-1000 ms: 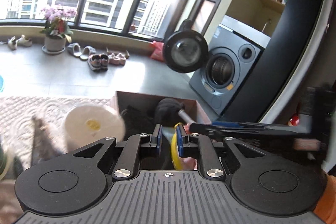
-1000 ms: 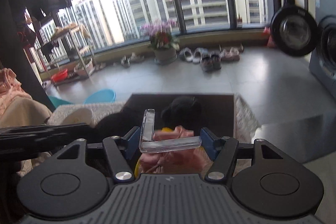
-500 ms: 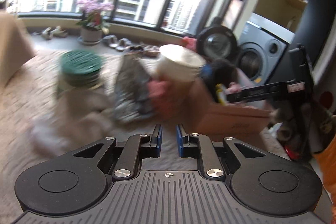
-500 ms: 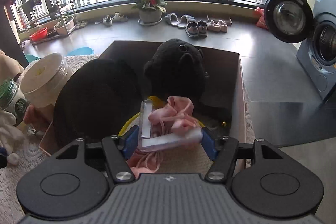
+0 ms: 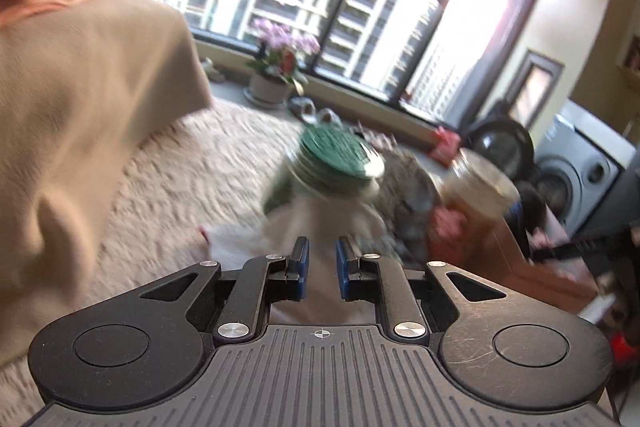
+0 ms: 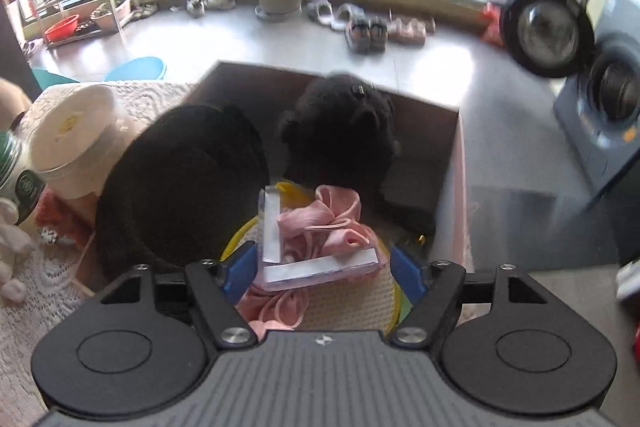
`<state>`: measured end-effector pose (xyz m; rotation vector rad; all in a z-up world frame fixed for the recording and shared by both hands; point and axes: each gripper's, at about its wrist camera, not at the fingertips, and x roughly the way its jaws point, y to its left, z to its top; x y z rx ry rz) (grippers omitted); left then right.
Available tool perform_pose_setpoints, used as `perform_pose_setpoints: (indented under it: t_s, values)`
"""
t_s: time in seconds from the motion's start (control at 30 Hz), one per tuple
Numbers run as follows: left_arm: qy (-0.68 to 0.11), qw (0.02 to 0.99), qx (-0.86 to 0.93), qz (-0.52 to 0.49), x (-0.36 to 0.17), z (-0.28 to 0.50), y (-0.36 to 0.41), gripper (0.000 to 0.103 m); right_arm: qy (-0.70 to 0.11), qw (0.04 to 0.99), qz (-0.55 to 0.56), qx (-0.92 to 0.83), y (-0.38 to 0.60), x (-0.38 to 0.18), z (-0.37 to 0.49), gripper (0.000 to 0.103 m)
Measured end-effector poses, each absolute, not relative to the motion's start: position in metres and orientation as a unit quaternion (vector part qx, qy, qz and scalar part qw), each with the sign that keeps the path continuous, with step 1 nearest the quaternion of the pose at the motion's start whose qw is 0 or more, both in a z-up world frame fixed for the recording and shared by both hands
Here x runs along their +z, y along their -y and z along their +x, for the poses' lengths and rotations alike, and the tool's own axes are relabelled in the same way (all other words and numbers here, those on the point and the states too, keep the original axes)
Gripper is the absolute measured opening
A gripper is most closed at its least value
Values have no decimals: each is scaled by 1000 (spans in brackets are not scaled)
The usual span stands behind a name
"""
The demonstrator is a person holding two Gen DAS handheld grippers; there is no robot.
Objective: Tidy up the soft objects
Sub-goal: 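Move both open tools back toward the white socks on the table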
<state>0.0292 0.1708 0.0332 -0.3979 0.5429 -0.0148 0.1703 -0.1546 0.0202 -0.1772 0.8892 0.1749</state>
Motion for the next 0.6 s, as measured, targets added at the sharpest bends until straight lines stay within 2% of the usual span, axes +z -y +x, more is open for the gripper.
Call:
perform_pose_setpoints:
  t_s: [0.17, 0.37, 0.6]
  values:
    - [-253, 944, 13, -213, 33, 55, -192, 15, -347, 921, -147, 97, 141, 42, 137, 73]
    - [-292, 926, 3, -237, 18, 70, -209, 16, -302, 935, -128, 131, 134, 62, 105, 73]
    - [-338, 931, -56, -125, 7, 42, -177, 16, -311, 921, -119, 202, 95, 50, 77, 73]
